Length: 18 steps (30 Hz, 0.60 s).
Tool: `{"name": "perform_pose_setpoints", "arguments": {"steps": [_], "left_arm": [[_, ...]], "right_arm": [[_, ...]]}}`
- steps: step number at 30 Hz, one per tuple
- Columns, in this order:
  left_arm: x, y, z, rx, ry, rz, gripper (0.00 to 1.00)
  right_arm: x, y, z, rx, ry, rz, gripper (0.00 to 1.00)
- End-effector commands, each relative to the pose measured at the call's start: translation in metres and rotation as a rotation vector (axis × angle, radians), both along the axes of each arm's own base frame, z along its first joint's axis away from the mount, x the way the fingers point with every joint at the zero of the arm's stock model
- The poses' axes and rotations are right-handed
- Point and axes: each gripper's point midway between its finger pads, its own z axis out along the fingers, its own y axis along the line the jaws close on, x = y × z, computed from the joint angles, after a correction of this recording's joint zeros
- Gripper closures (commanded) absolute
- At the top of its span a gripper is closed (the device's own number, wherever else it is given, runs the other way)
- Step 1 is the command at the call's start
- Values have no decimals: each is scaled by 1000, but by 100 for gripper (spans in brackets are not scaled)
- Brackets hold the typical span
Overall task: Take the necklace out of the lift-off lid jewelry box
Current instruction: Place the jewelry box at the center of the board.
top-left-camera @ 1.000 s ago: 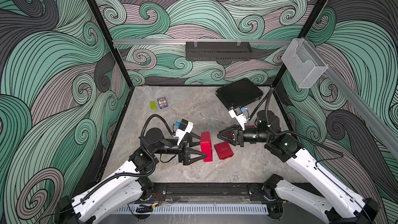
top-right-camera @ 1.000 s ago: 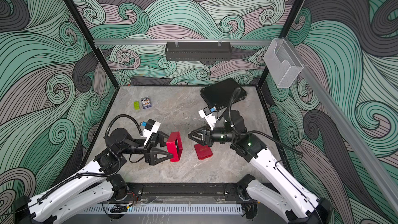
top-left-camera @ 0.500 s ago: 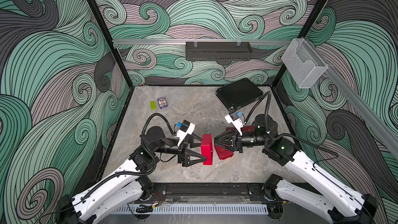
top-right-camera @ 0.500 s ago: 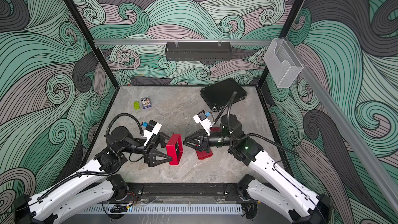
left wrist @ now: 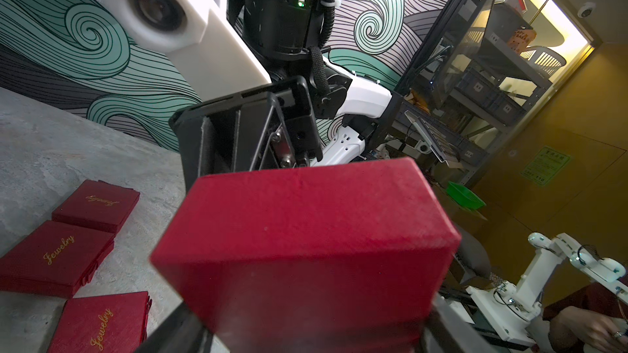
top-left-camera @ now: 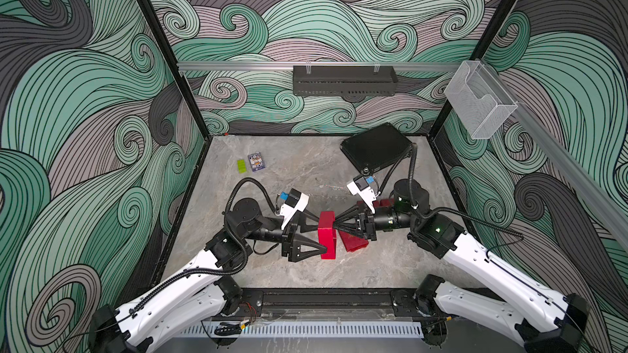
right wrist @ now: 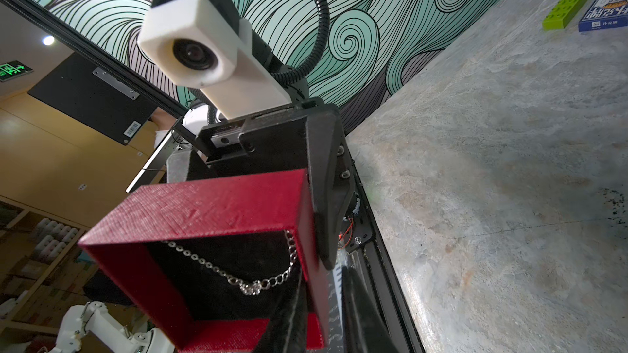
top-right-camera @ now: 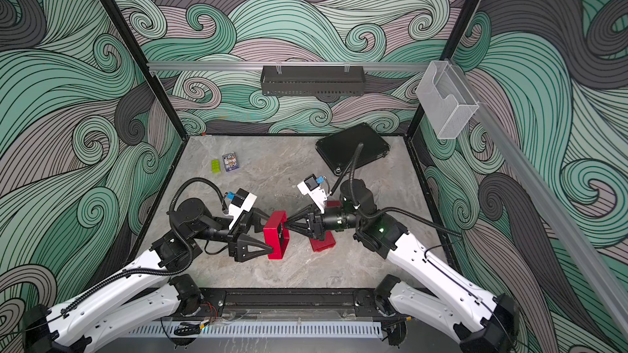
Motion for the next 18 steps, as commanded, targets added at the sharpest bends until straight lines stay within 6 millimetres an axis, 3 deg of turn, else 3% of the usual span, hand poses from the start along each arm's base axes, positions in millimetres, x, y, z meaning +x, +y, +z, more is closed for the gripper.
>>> {"name": "perform_pose_setpoints", "arguments": {"steps": [1, 16, 18], "left_arm": [[-3, 2, 19, -38, -59, -15, 42], [-4, 1, 16, -36, -65, -27, 43], [-3, 0, 14, -28, -65, -26, 38]], "right_arm": [[3, 2, 20, 41, -53, -9, 82], [2, 8, 20, 51, -46, 3, 99], [3, 8, 19, 48, -41, 1, 100]]}}
